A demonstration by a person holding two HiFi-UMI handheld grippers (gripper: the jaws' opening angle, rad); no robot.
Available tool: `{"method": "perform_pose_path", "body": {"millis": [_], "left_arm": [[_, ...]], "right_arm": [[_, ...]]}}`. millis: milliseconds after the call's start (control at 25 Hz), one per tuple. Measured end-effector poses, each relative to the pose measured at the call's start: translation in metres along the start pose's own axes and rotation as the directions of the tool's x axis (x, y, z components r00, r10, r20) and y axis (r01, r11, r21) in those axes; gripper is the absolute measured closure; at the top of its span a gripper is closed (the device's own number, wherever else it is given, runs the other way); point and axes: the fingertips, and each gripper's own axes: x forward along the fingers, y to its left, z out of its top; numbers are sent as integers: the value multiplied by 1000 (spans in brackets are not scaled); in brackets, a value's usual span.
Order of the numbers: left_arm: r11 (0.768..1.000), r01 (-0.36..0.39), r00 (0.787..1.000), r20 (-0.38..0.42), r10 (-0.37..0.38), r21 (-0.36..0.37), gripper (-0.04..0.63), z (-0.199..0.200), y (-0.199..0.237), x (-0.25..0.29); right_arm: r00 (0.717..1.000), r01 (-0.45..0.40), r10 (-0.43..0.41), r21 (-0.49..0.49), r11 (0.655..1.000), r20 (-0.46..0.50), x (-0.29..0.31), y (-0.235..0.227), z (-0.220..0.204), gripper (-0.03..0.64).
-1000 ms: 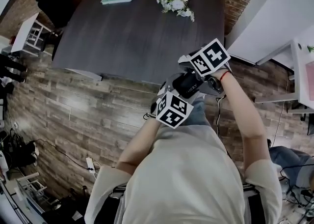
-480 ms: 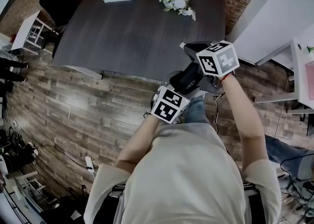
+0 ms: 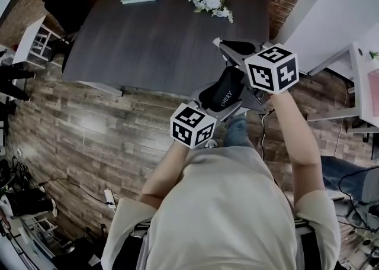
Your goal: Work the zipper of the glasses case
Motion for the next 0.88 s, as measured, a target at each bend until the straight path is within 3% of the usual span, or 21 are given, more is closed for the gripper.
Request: {"method": "perform_pose_path", "body": {"millis": [280,480,720,880], "left_arm": [[979,186,980,93,-178,-85,225,22,-18,-8],[942,314,947,102,-304,-117,196,30,-29,-13],[941,312,950,60,-307,-133,233,26,-25,-12],[958,264,964,59,-259,-110,259,26,-21,-12]], "right_arm": [[990,-83,76,54,995,115,-10,6,24,607],[987,-97,93,25,995,129,-13,4,33,607],[982,-119,115,18,993,149,-16,9,42,607],[984,-101,104,-28,995,142,-19,12,46,607]]}}
